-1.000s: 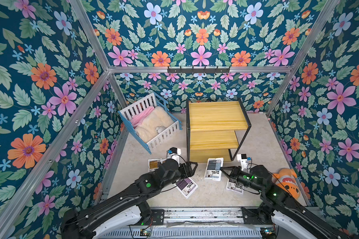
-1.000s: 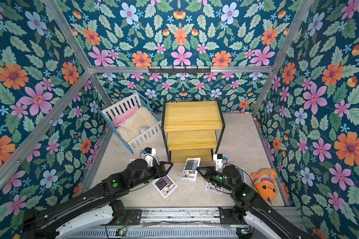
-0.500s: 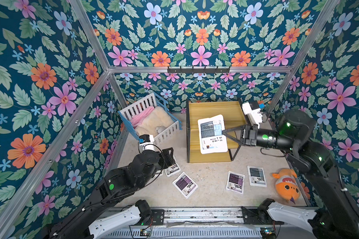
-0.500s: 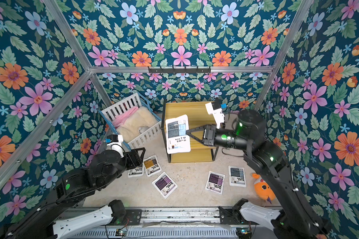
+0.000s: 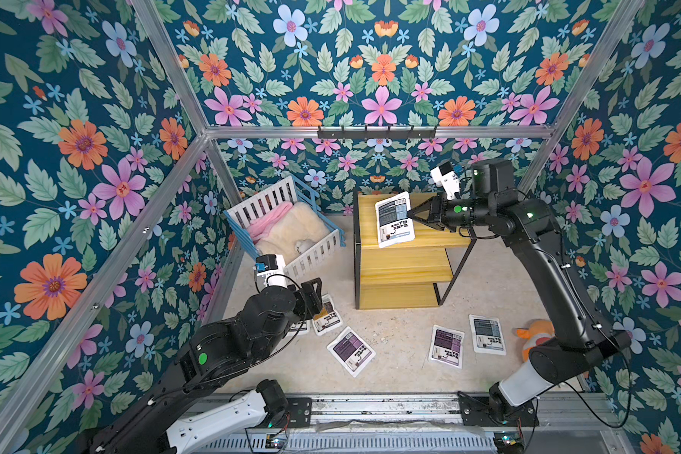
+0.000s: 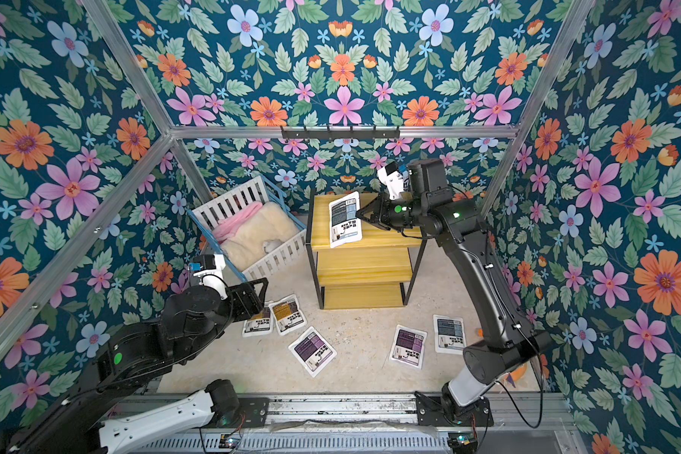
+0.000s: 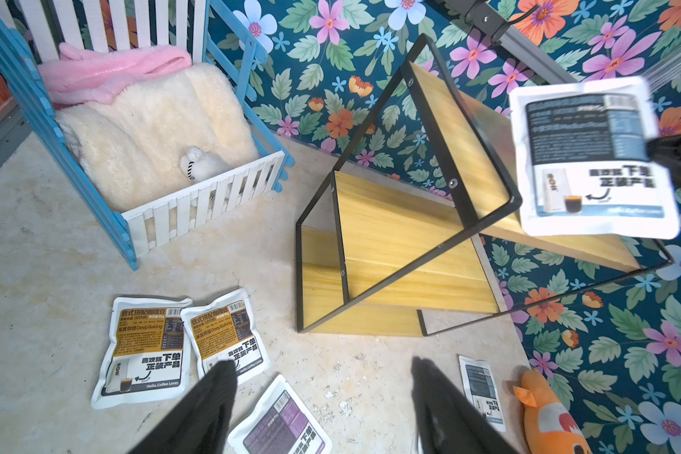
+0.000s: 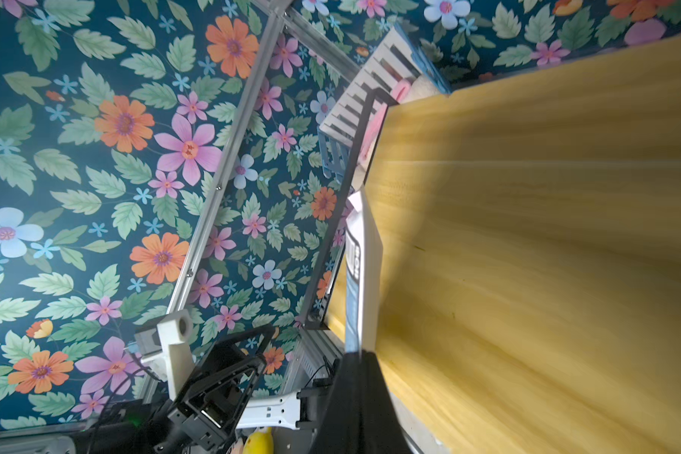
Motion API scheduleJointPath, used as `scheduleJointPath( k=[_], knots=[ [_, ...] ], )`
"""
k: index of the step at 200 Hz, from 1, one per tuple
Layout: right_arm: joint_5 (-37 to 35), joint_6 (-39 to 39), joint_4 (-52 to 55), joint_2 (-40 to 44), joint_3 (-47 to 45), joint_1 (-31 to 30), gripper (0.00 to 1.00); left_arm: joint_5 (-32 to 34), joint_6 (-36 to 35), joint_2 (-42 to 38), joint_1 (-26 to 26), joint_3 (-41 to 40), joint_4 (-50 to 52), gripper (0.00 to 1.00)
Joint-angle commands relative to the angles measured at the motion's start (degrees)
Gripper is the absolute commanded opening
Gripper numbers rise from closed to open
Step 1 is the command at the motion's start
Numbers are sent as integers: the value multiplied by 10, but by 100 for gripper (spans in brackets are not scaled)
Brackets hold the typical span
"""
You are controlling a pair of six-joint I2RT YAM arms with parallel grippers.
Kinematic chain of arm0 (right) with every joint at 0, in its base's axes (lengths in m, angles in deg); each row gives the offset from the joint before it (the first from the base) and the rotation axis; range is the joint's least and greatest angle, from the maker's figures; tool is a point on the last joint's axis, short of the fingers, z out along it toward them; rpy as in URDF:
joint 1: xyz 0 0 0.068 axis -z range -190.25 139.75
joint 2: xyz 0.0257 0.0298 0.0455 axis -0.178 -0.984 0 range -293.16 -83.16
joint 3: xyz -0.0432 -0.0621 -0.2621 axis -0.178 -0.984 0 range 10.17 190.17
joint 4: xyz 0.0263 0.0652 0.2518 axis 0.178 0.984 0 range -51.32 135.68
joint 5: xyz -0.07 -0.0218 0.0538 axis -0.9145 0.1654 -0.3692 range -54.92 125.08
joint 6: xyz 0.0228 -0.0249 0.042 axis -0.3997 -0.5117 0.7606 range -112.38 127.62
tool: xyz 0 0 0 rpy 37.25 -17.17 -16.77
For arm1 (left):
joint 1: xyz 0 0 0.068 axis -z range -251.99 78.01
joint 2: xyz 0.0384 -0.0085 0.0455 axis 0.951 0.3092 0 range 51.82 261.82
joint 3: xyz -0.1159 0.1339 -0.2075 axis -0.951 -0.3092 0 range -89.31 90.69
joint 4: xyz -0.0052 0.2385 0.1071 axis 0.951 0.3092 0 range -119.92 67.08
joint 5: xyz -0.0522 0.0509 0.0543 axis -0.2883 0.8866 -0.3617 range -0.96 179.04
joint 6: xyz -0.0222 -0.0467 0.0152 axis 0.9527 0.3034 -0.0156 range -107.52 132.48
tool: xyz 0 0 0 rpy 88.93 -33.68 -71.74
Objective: Place the bagged coffee beans on the shelf by color
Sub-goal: Place the bagged coffee beans on the shelf.
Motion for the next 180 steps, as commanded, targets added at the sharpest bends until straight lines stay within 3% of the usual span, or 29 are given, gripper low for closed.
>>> scheduleJointPath(
  k=[1, 67, 104, 180],
  knots=[
    [34, -11, -14, -12, -5, 1, 0, 18, -11, -3, 0, 6, -5, 75],
    [-72, -13, 18, -105, 55, 1, 0, 19, -4, -15, 0, 0, 5, 75],
    [-66, -26, 42, -135, 88, 0, 0, 20, -2, -22, 0, -2, 10, 75],
    [-58, -38, 49, -148, 95, -7, 29, 22, -5, -18, -1, 1, 17, 75]
  ],
)
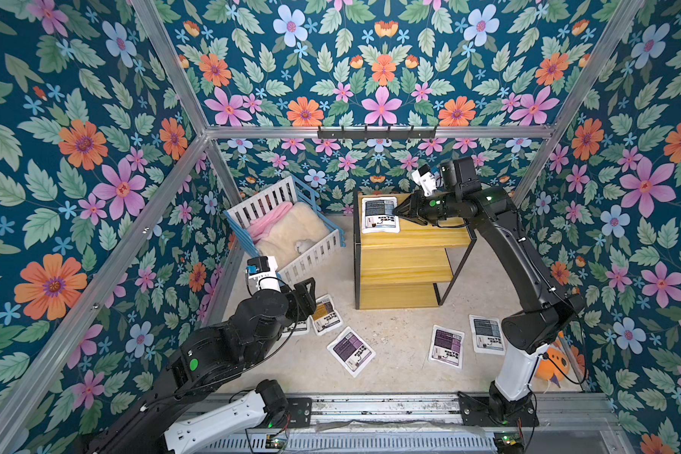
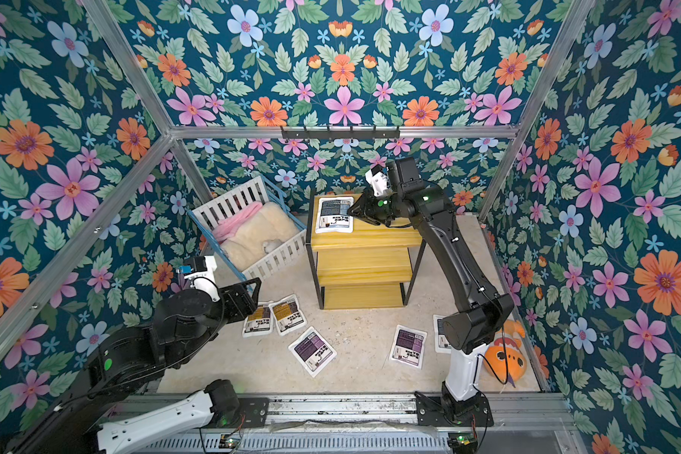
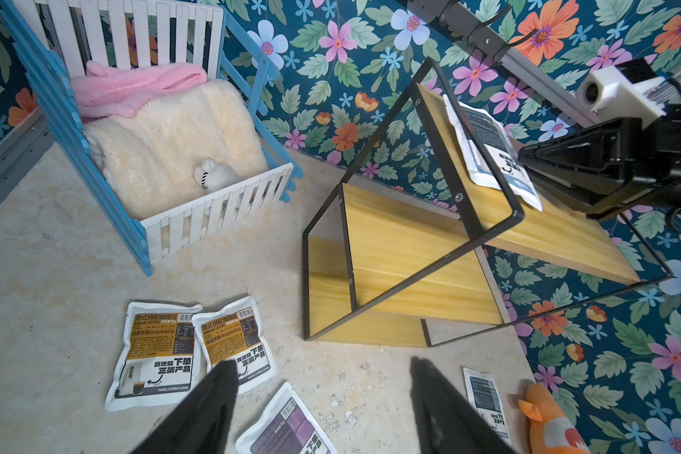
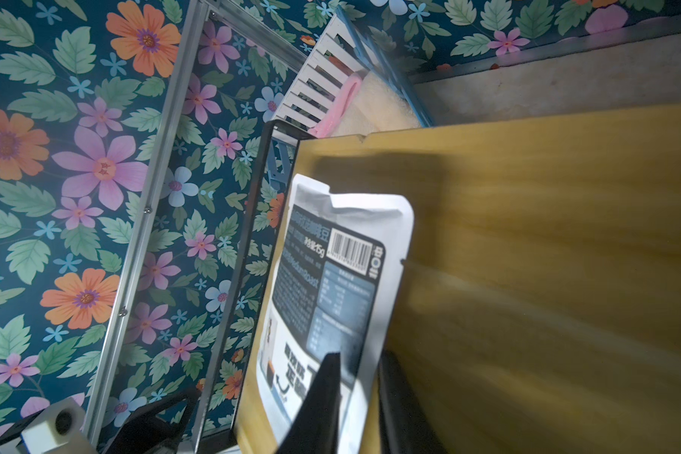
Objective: Place the bagged coffee beans on the shelf by color
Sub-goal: Place the bagged coffee beans on the shelf.
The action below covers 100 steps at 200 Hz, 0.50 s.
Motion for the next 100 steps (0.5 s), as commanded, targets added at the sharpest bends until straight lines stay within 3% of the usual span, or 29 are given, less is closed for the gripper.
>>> scheduleJointPath(
  k=[1, 25, 64, 73, 100],
  knots=[
    [-12, -8, 30, -10, 4, -4, 30, 6, -3, 1, 0, 3, 7, 75],
    [-31, -5, 43, -13, 41, -5, 40, 1, -3, 0, 0, 2, 4, 74],
    [-131, 11, 121, -16, 192, 0, 62, -14, -13, -3, 0, -11, -19, 74],
    [-147, 14, 124, 2, 184, -1, 68, -15, -16, -5, 0, -15, -25, 74],
    [-226, 26, 89, 109, 81, -3, 68, -16, -27, -7, 0, -15, -27, 74]
  ],
)
